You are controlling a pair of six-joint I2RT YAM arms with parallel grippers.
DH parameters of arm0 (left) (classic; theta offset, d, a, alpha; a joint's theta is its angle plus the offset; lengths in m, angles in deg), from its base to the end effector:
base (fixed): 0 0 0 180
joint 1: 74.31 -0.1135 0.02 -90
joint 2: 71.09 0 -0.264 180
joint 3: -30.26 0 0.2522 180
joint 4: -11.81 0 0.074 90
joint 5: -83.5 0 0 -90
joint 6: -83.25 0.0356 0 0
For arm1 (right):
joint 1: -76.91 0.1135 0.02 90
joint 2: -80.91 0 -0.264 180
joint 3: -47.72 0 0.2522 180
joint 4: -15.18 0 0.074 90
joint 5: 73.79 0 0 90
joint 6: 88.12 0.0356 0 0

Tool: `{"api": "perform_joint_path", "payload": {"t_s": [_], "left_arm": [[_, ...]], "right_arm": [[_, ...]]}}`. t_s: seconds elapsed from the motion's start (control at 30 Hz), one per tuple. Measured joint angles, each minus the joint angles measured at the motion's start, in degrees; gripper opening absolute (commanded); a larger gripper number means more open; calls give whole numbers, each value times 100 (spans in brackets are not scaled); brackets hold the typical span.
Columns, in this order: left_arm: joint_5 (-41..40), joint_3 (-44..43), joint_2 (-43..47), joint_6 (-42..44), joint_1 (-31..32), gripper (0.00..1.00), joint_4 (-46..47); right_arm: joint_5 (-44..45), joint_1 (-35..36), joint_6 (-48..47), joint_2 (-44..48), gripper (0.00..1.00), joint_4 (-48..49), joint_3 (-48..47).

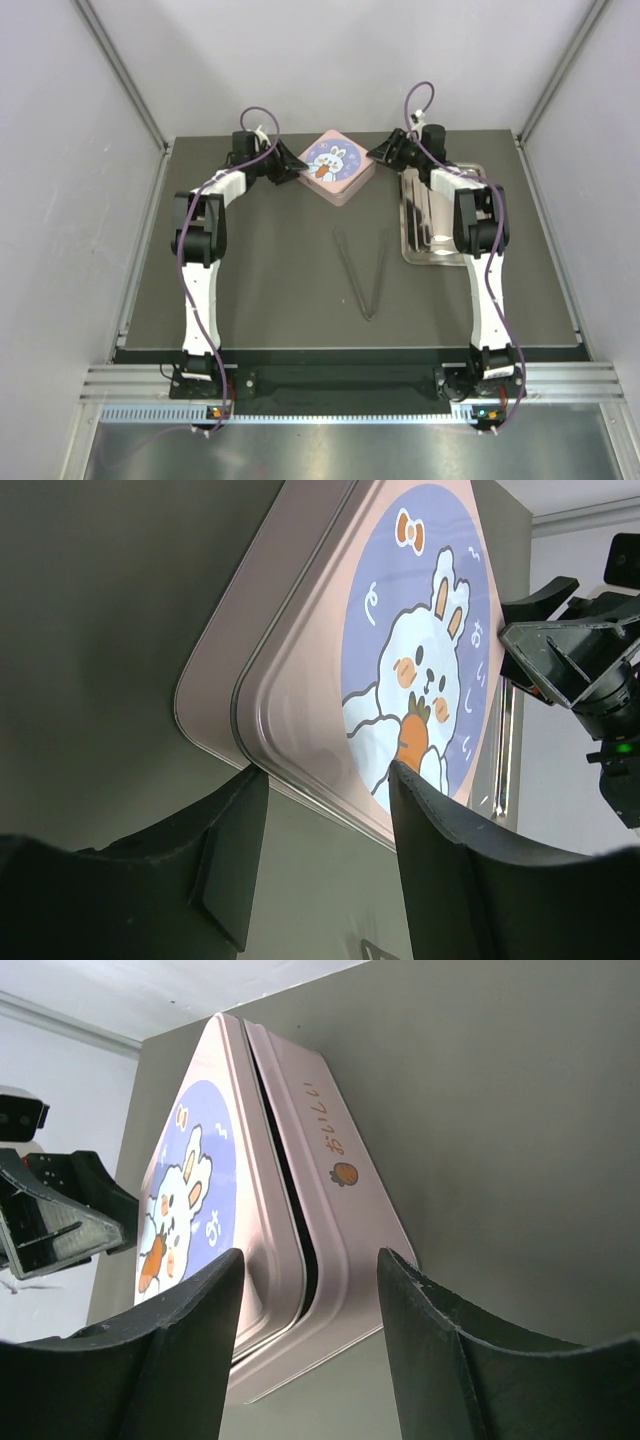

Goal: Pack the chocolate

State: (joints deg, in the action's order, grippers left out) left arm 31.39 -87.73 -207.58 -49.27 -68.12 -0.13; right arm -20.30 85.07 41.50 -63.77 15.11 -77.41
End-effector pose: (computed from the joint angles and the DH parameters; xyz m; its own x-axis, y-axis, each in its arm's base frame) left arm 0.5332 -0.0798 0.1635 -0.7845 -0.4514 -0.4252 0.1103 0.5731 -0.8120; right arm 0.5609 0.1018 0.1473 -0.6825 0.4199 -0.5982 -0.3032 0.5820 0.7546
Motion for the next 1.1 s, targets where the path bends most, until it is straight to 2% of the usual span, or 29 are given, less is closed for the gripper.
{"api": "perform_joint_path", "payload": {"t_s": [0.2,0.33,0.5,1.1], "left_arm": [[-4,-4,-9,35,24,59,-17],[-42,-4,-9,101,35,66,-92],[-273,-4,-9,291,46,70,-431],[-387,-31,26,354,79,67,-555]], "right_arm": [[2,33,-11,0,56,0,0],[17,31,-72,0,53,-7,0],[48,31,-160,7,50,-9,0],[188,31,-258,142,33,20,157]]}}
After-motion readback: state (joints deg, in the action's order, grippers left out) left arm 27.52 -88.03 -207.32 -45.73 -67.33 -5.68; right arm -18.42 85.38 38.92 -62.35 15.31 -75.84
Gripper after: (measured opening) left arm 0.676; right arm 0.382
